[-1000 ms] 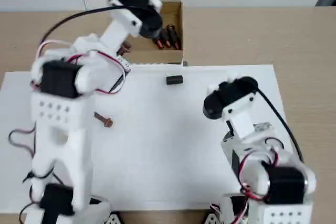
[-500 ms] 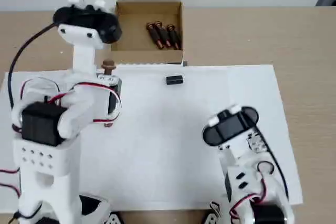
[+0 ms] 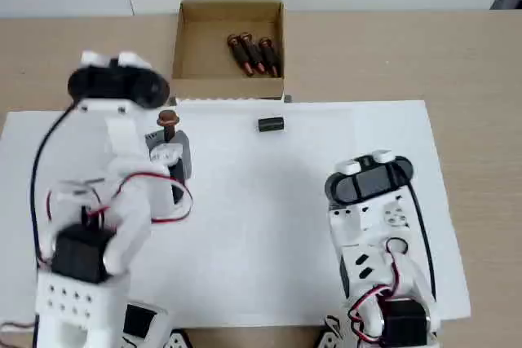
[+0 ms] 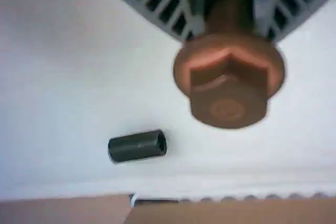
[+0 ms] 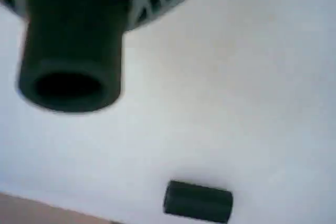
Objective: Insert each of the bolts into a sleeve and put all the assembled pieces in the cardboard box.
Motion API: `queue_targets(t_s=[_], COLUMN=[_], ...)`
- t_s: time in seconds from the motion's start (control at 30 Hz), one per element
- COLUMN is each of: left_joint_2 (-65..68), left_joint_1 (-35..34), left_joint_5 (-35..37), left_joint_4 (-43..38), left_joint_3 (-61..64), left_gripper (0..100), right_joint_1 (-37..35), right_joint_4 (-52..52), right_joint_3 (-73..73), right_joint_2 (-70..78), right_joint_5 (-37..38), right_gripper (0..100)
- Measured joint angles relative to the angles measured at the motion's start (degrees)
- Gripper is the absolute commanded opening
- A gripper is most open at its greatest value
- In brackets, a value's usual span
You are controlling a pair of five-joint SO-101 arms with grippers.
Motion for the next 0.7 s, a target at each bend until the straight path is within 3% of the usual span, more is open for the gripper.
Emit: queue_targets(t_s=[0.23, 0.7], left_joint_2=[-17.9, -42.4], left_joint_1=[0.1, 0.1], left_joint_5=[6.7, 15.8], left_joint_4=[-12.3, -20.3], left_joint_3=[16.4, 36.0], left_gripper=[1, 1], right_joint_1=[-8.1, -24.1], right_joint_4=[-1.2, -1.2], right_joint_3=[0.5, 4.7], right_joint_2=[-0.1, 0.0], right_joint_5=[-6.9, -8.1], right_gripper=[0.2, 0.2])
